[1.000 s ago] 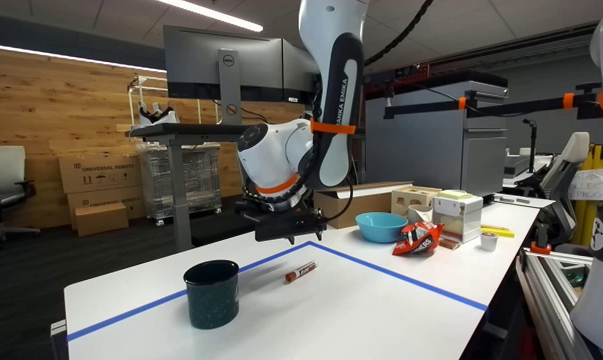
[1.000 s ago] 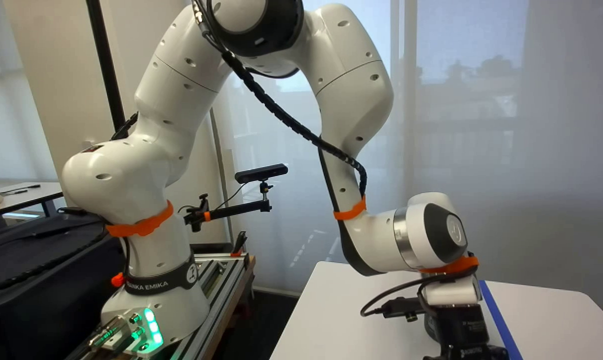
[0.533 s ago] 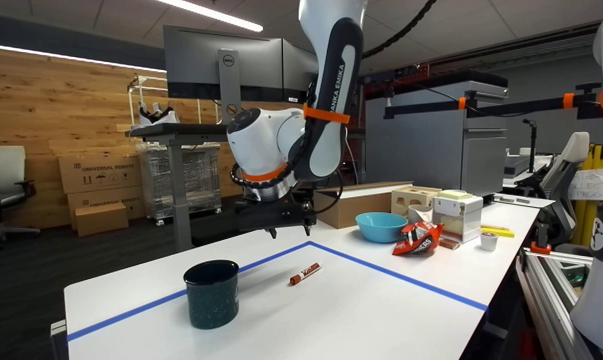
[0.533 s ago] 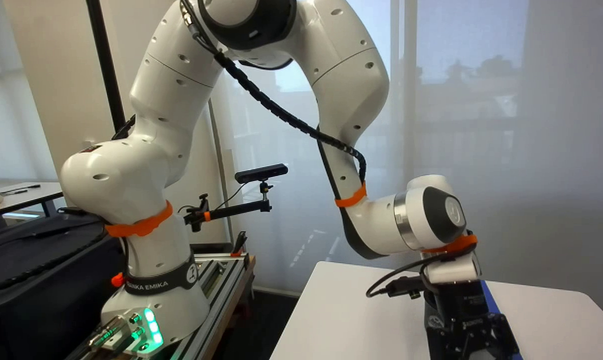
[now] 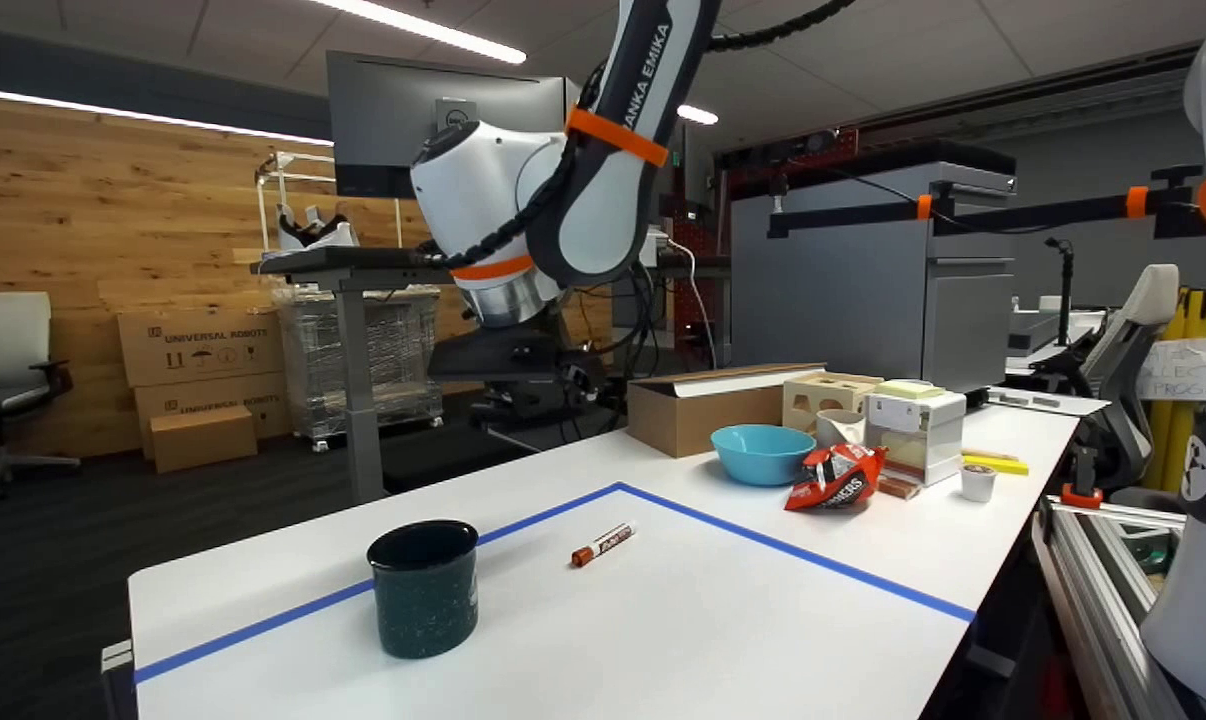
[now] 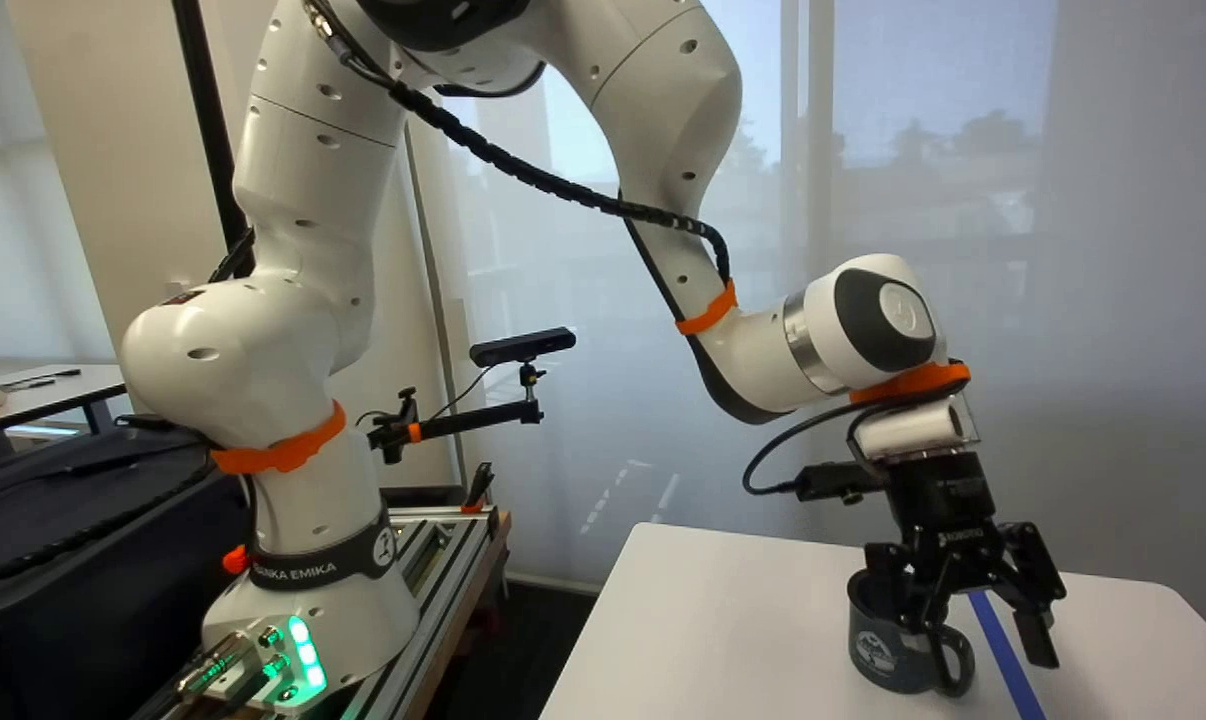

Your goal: Take the marker out of the mug.

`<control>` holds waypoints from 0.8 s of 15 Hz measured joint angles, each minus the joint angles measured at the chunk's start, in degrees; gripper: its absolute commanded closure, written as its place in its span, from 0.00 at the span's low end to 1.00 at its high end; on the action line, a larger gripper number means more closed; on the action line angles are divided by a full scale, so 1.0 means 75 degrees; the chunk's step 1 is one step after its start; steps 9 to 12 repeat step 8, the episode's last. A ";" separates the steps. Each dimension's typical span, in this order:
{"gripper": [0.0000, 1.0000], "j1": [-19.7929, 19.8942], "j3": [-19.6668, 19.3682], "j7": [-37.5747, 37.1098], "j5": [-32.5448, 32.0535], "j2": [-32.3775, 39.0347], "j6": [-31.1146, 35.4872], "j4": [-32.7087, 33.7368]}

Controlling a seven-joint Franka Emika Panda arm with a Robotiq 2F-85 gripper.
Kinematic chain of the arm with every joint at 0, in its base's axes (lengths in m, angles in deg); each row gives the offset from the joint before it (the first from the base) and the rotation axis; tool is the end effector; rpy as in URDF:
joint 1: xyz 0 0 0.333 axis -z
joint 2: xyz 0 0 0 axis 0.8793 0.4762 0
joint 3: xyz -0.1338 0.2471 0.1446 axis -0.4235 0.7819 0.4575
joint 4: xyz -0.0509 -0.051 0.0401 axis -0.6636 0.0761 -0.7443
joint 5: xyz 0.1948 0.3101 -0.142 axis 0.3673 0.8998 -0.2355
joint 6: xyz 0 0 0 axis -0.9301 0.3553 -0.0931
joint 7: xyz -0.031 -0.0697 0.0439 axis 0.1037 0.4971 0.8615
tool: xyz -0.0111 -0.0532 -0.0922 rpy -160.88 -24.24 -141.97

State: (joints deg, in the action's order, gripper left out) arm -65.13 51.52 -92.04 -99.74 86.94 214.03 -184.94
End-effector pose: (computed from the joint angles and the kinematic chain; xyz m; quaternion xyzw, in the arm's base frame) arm 0.5702 -0.0178 0.2062 0.7651 -0.5696 0.2295 0.1937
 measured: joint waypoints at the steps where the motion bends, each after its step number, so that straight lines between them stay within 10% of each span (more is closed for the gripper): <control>1: 0.00 -0.0038 0.0067 0.0000 0.0241 -0.0161 -0.0368 -0.0008; 12: 0.00 -0.0202 0.0259 -0.0013 0.0863 -0.0779 -0.1520 -0.0068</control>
